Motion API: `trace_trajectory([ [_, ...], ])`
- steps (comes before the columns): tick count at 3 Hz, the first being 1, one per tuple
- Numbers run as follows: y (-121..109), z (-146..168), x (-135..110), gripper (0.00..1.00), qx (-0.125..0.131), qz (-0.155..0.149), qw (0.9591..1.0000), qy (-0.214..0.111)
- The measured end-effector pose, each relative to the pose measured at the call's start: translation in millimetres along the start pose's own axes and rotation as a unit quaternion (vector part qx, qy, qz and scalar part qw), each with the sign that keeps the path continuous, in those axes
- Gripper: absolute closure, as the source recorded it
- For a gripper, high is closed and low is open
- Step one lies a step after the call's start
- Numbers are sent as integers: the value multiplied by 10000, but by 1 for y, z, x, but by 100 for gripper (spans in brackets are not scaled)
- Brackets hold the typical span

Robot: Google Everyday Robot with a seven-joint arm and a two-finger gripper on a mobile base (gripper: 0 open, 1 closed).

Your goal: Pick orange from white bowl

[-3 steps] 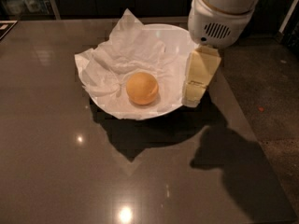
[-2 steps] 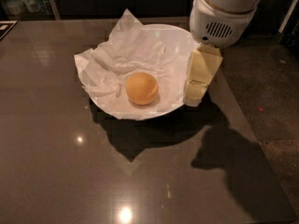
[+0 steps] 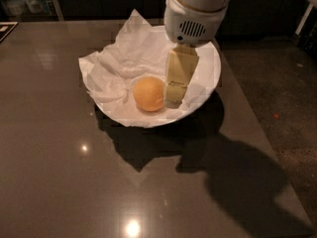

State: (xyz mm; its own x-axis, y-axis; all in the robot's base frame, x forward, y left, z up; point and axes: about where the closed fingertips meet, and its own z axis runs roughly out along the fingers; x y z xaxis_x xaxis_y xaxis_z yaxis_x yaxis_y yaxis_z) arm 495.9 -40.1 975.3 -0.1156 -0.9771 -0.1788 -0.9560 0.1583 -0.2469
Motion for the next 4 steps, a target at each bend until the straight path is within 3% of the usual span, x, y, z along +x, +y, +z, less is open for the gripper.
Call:
trace_trajectory([
  [2,-4,29,-29,16,-407,-319,9987,7],
  [4,-13,68,-36,16,-840,-308,9959,136],
])
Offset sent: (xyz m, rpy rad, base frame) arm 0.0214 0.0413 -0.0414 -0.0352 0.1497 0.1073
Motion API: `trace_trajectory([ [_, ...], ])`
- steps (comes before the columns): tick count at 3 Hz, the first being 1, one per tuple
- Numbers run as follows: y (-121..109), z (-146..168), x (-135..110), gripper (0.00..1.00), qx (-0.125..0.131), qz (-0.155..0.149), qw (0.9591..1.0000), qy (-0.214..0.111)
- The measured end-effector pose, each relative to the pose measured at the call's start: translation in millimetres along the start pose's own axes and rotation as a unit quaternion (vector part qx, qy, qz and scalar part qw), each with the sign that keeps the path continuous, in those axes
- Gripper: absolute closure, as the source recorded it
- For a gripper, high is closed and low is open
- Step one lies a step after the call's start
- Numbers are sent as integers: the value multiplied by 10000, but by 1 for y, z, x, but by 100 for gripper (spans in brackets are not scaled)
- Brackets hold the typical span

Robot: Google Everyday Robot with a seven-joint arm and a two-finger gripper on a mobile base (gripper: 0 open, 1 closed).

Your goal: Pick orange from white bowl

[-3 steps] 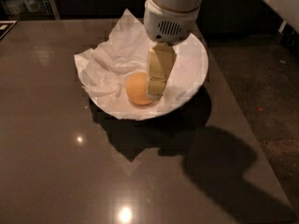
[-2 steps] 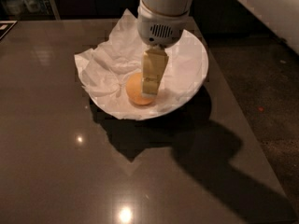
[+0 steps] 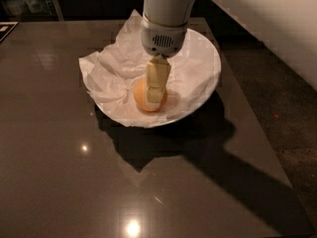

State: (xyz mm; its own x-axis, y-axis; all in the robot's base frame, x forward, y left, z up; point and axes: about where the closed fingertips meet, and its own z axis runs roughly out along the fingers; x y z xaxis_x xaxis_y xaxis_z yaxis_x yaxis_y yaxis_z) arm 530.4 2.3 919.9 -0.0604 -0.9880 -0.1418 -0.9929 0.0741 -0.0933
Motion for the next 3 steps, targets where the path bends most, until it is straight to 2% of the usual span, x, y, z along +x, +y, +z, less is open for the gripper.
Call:
trace_trajectory([
  [3,-13,55,6,18,-587,261,9977,208],
])
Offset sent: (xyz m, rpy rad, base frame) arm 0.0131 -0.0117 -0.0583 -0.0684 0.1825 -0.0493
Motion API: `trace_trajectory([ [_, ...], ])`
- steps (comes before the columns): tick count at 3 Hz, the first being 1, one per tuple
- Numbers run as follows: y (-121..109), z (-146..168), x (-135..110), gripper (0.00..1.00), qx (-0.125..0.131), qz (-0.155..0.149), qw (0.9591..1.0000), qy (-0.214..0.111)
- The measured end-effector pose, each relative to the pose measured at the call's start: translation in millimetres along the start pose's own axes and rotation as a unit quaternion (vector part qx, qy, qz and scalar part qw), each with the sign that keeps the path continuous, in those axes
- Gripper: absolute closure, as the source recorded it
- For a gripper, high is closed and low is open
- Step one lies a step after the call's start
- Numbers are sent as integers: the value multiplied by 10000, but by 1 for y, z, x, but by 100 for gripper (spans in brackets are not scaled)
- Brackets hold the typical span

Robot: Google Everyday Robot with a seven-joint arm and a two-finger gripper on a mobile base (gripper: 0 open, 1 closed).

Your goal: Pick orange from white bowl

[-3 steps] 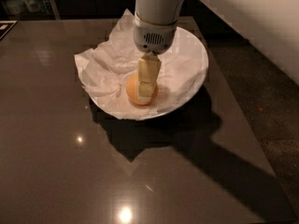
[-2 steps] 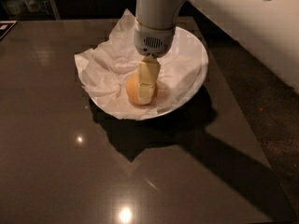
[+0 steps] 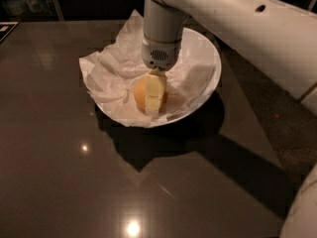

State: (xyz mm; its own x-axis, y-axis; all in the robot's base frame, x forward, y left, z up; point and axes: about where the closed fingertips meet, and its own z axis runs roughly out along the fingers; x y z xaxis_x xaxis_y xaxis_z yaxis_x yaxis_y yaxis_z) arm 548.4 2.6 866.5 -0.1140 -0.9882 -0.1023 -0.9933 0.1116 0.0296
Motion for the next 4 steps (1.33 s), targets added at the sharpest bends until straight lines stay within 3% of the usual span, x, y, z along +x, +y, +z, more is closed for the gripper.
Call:
trace_trajectory([
  [1,-1,16,-1,20,-175,29,9998,70],
  [2,-1,17,-1,38,-180,30,9998,72],
  [4,-1,17,-1,84,-180,30,9998,71],
])
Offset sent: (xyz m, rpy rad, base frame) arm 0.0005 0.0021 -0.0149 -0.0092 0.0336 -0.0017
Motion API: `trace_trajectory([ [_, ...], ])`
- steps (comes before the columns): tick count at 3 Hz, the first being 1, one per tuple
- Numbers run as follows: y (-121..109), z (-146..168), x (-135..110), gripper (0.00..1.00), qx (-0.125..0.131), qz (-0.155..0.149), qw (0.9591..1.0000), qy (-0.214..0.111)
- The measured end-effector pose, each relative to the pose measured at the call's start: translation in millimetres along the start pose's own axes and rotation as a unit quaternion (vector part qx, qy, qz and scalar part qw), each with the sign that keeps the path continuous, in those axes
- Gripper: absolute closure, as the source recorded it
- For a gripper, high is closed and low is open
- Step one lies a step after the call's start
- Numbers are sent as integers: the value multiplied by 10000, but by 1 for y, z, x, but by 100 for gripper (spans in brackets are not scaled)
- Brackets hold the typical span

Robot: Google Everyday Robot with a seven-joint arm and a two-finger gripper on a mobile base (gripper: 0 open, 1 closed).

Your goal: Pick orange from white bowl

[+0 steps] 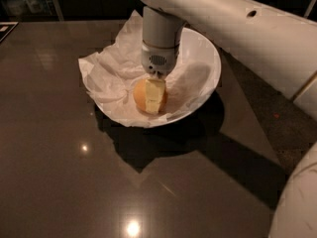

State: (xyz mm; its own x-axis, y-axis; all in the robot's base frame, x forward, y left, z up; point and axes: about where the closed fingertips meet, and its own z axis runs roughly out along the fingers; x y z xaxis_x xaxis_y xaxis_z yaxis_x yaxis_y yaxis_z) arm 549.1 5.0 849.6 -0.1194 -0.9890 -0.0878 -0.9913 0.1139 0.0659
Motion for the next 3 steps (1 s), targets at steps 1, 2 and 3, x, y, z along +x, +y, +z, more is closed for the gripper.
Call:
trace_trajectory([
  [1,-1,-13,-9,100,167,-107,9997,-134],
  [2,3,-36,-18,100,339,-243,9989,-226],
  [3,10,-59,-25,100,465,-433,9975,-324],
])
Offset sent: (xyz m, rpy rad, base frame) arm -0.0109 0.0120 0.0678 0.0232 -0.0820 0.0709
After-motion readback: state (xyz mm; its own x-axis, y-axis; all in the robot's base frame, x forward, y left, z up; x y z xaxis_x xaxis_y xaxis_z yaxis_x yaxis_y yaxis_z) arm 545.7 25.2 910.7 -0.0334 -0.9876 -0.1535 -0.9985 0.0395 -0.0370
